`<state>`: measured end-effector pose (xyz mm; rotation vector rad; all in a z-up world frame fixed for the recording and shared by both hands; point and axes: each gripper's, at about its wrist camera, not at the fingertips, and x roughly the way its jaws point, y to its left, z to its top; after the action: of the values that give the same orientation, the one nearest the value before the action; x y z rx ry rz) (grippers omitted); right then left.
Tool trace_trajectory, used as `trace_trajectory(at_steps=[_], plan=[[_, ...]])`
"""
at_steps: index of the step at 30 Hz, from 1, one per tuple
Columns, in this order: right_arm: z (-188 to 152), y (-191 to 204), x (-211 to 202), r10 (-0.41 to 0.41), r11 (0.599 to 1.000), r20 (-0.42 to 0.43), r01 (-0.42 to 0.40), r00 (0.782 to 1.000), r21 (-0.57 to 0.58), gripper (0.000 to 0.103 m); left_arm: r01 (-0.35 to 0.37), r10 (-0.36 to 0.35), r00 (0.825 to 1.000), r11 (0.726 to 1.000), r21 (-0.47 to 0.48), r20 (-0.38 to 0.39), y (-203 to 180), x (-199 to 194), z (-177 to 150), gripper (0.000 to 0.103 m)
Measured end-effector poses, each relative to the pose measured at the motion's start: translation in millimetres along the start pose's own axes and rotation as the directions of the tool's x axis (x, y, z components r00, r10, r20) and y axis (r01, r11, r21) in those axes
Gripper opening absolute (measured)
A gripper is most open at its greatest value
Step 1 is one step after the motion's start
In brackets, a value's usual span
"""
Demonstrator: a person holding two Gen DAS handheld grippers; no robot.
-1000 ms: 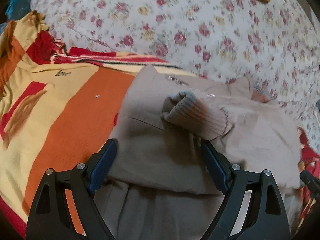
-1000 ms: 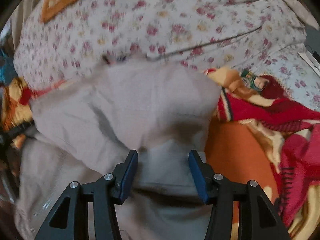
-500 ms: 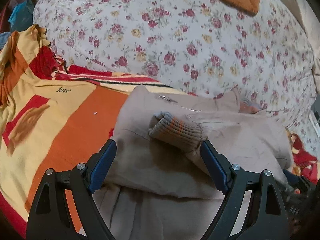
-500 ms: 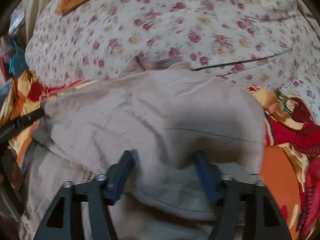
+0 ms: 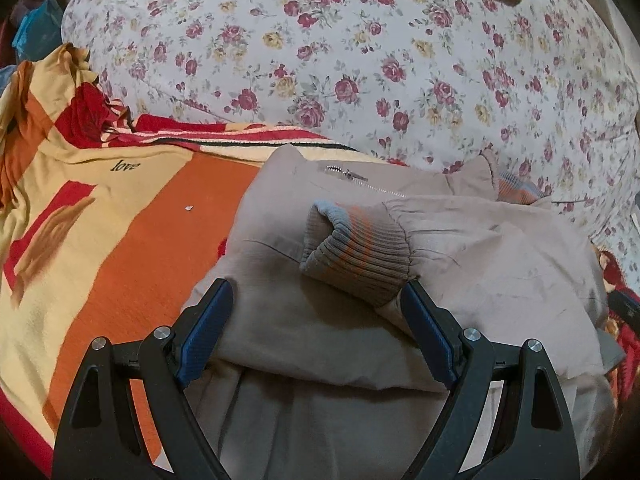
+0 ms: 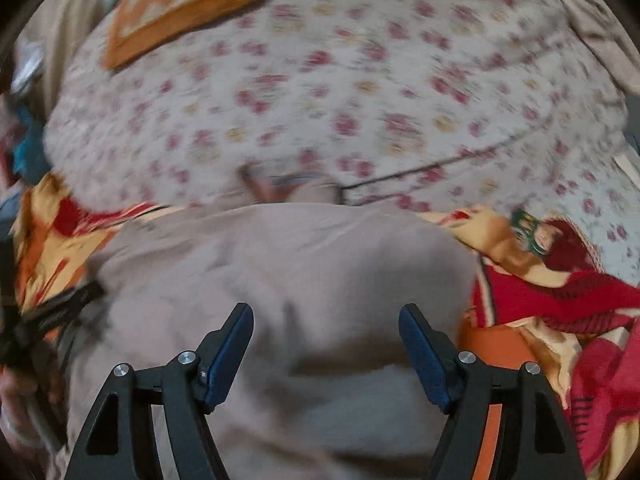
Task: Fold large clothes
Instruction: 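Lay the sleeve across the jacket body and open the right tool, then move both tools to the ribbed hem of the jacket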
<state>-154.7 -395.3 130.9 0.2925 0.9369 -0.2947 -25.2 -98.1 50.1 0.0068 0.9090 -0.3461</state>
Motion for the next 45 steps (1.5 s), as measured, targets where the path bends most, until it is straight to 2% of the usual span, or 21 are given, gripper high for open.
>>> trace_trajectory(at_steps=[4, 7, 11, 15, 17, 19, 20, 21, 24, 27, 32, 37, 41, 42, 43, 44, 45], plan=[[0, -31, 36, -0.085, 0.994, -0.069, 0.09, 0.994, 0.066, 0.073, 0.003, -0.003, 1.0, 1.0, 0.0, -0.005, 1, 3, 0, 0.086], [-10, -50, 60, -0.058, 0.987, -0.119, 0.074, 0.991, 0.141, 0.073, 0.005, -0.005, 1.0, 1.0, 0.002, -0.006, 0, 3, 0, 0.086], [-6, -56, 38, -0.045, 0.983, -0.114, 0.064, 0.992, 0.17, 0.073, 0.007, -0.007, 1.0, 1.0, 0.004, -0.009, 2, 0, 0, 0.086], [-18, -49, -8, -0.054, 0.993, -0.045, 0.058, 0.998, 0.1, 0.073, 0.006, -0.006, 1.0, 1.0, -0.002, -0.002, 1, -11, -2, 0.086], [-29, -40, -7, -0.102, 0.994, -0.083, 0.104, 0.991, 0.017, 0.073, 0.008, -0.008, 1.0, 1.0, 0.005, -0.011, 1, -18, -5, 0.086], [-47, -42, 7, -0.169, 0.985, -0.162, 0.164, 0.972, -0.043, 0.073, 0.022, -0.021, 1.0, 1.0, 0.008, -0.022, 3, -28, -12, 0.086], [-53, -47, 13, -0.147, 0.989, -0.199, 0.144, 0.969, -0.028, 0.073, 0.033, -0.033, 0.999, 0.999, 0.008, -0.029, 5, -35, -16, 0.086], [-58, -57, 10, -0.086, 0.994, -0.213, 0.097, 0.973, 0.042, 0.073, 0.047, -0.046, 0.998, 0.999, 0.01, -0.036, 7, -41, -20, 0.086], [-59, -75, -24, -0.007, 0.987, -0.157, 0.031, 0.988, 0.155, 0.073, 0.071, -0.07, 0.996, 0.997, 0.02, -0.05, 16, -60, -31, 0.086], [-69, -83, -69, -0.014, 0.988, -0.08, 0.027, 0.997, 0.154, 0.075, 0.08, -0.079, 0.995, 0.997, 0.017, -0.057, 25, -78, -40, 0.086], [-101, -92, -103, -0.017, 0.99, -0.086, 0.029, 0.996, 0.14, 0.077, 0.137, -0.138, 0.99, 0.99, -0.026, -0.043, 42, -106, -61, 0.086], [-114, -83, -82, -0.005, 0.994, -0.091, 0.014, 0.996, 0.104, 0.077, 0.113, -0.116, 0.99, 0.992, -0.047, -0.074, 54, -115, -90, 0.086], [-93, -66, -40, -0.008, 0.997, -0.098, 0.016, 0.995, 0.078, 0.077, 0.104, -0.111, 0.991, 0.991, -0.088, -0.075, 70, -124, -107, 0.086], [-89, -64, -33, 0.001, 0.996, -0.1, 0.007, 0.995, 0.083, 0.076, 0.089, -0.097, 0.993, 0.991, -0.097, -0.073, 76, -126, -111, 0.086], [-84, -63, -25, 0.014, 0.995, -0.096, -0.004, 0.995, 0.102, 0.059, 0.074, -0.082, 0.994, 0.992, -0.103, -0.075, 81, -127, -115, 0.086], [-80, -64, -19, 0.026, 0.993, -0.085, -0.016, 0.996, 0.118, 0.026, 0.065, -0.073, 0.994, 0.992, -0.107, -0.077, 85, -128, -118, 0.086], [-77, -65, -16, 0.025, 0.992, -0.083, -0.015, 0.996, 0.122, 0.023, 0.053, -0.063, 0.995, 0.992, -0.116, -0.08, 91, -130, -121, 0.086]])
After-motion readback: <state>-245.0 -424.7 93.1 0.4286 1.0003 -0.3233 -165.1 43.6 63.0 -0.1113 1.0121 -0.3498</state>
